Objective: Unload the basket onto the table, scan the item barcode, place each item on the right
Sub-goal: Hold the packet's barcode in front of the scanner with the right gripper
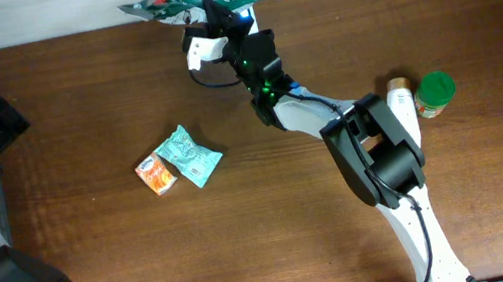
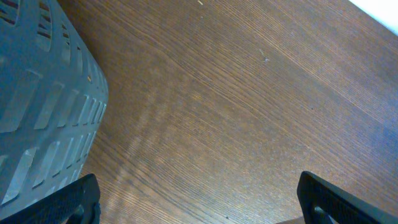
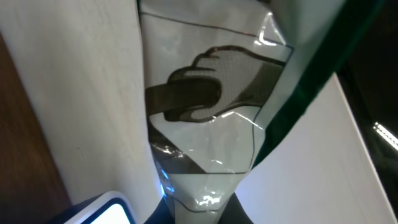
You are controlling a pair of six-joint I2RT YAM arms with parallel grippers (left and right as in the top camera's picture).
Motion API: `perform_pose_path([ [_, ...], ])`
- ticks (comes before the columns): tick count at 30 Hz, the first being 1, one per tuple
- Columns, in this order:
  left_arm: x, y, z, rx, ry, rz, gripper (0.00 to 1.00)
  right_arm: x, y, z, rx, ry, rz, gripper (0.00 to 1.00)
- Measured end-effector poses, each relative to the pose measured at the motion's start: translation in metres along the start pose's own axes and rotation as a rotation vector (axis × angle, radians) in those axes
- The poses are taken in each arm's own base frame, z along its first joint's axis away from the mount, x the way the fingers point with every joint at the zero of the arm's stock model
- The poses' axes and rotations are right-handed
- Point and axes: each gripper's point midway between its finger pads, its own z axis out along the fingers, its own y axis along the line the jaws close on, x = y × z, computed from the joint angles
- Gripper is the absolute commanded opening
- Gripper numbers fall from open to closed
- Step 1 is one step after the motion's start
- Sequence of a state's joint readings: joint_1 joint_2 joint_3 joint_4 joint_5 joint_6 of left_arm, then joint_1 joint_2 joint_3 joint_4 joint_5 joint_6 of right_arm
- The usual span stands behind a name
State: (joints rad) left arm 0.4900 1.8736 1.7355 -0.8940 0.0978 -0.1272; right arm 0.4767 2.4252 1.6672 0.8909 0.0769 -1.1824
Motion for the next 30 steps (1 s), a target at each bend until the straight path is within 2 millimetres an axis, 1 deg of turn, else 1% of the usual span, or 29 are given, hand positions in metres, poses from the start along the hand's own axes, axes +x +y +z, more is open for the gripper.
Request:
perform_pose_path([
  [8, 0.0, 0.0, 0.0, 0.0, 0.0, 0.0, 0.99, -0.001, -0.001, 0.001, -0.001, 0.0, -0.019, 0.04],
  [10, -0.006, -0.001, 0.0, 0.008, -0.026, -0.007, 0.99, 0.0, -0.001, 0.001, -0.001, 0.0, -0.021, 0.04],
  [11, -0.016, -0.005, 0.0, 0.027, -0.066, -0.011, 0.99, 0.0, -0.001, 0.001, -0.001, 0.001, -0.021, 0.04],
  [12, -0.021, -0.007, -0.001, 0.041, -0.083, -0.017, 0.99, 0.0, -0.001, 0.001, -0.001, 0.001, -0.022, 0.04],
  [16, -0.028, -0.012, -0.002, 0.069, -0.111, -0.019, 0.99, 0.0, -0.001, 0.001, 0.0, 0.001, -0.021, 0.04],
  [18, -0.03, -0.027, -0.002, 0.116, -0.123, 0.056, 0.99, 0.0, -0.001, 0.001, -0.001, 0.001, -0.021, 0.04],
  [20, -0.03, -0.059, -0.003, 0.167, -0.147, 0.204, 0.99, 0.0, -0.001, 0.001, -0.001, 0.001, -0.022, 0.04],
  [21, -0.028, -0.078, -0.003, 0.191, -0.156, 0.27, 0.99, 0.0, -0.001, 0.001, -0.001, 0.001, -0.022, 0.04],
  [22, -0.022, -0.113, -0.004, 0.229, -0.175, 0.392, 0.99, 0.0, -0.001, 0.001, 0.0, 0.001, -0.021, 0.04],
  [25, -0.008, -0.174, -0.01, 0.289, -0.216, 0.575, 0.99, 0.001, 0.003, 0.001, -0.017, 0.007, -0.023, 0.04],
  [26, -0.005, -0.182, -0.011, 0.29, -0.222, 0.606, 0.99, 0.001, 0.003, 0.001, -0.02, 0.009, -0.023, 0.04],
  [28, -0.006, -0.181, -0.01, 0.264, -0.225, 0.622, 0.99, 0.002, 0.008, 0.001, -0.04, 0.012, -0.023, 0.04],
  [30, -0.004, -0.177, -0.009, 0.245, -0.213, 0.63, 0.99, 0.001, 0.009, 0.001, -0.042, 0.005, -0.022, 0.04],
])
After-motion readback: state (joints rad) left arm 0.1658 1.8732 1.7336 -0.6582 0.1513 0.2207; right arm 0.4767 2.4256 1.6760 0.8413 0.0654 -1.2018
